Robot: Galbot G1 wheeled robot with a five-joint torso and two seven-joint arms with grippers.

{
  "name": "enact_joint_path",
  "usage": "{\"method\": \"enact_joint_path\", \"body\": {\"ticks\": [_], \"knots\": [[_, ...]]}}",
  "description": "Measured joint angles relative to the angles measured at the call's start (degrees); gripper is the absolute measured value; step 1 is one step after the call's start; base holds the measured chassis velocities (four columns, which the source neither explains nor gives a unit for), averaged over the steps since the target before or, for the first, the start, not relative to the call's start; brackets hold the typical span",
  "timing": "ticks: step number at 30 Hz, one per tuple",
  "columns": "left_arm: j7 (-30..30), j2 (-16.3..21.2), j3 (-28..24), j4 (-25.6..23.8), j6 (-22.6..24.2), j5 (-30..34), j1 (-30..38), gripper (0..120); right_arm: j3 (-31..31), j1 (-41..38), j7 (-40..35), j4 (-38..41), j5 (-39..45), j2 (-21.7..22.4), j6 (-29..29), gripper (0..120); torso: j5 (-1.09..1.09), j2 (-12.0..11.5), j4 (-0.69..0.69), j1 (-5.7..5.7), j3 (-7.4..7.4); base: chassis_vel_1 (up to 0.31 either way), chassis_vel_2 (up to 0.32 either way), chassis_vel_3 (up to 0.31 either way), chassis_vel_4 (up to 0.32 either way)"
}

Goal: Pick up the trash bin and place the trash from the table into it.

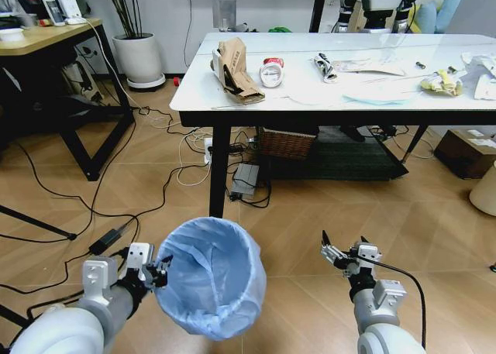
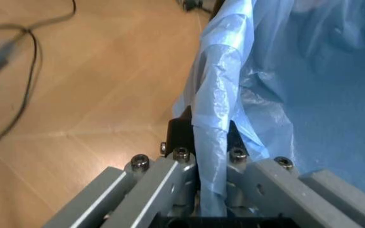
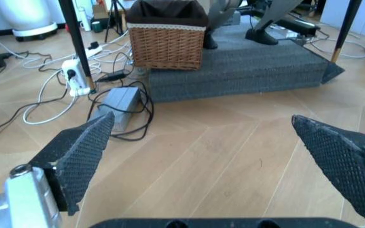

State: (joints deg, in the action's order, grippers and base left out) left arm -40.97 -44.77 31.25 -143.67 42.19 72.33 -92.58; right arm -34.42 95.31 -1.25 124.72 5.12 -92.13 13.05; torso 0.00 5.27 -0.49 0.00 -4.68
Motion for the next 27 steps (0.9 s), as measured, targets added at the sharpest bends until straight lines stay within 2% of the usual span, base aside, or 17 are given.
{"method": "enact_joint_path", "body": {"ticks": [1,3,12,21,27], "knots": [[-1.9,0.6,0.0,0.0,0.0,2.5,0.2,0,0.0,0.0,0.0,-0.1,-0.1,0.0,0.0,100,0.0,0.0,0.0,0.0,0.0,0.0,0.0,0.0,0.0],[-2.7,0.9,0.1,0.0,0.0,3.5,0.2,0,0.1,0.0,0.0,-0.2,-0.2,0.0,-0.1,100,0.0,0.0,-0.01,0.0,0.0,0.0,0.0,0.0,0.0],[-8.1,3.7,6.1,0.2,-0.1,13.9,0.3,0,0.1,0.2,0.0,-0.8,-0.6,0.0,-0.1,100,0.0,0.0,0.0,0.0,0.0,0.0,0.0,0.0,0.0],[-7.4,3.9,7.5,0.3,-0.1,13.3,0.2,0,0.2,0.2,0.2,-0.4,-1.3,0.0,-0.3,100,0.0,0.1,0.0,0.0,-0.05,0.0,0.0,0.0,0.0],[-4.9,4.1,7.4,0.3,-0.1,10.2,0.4,0,0.1,0.2,0.2,0.1,-1.3,0.0,-0.3,100,0.01,1.3,-0.01,0.14,-1.0,0.0,0.0,0.0,0.0]]}}
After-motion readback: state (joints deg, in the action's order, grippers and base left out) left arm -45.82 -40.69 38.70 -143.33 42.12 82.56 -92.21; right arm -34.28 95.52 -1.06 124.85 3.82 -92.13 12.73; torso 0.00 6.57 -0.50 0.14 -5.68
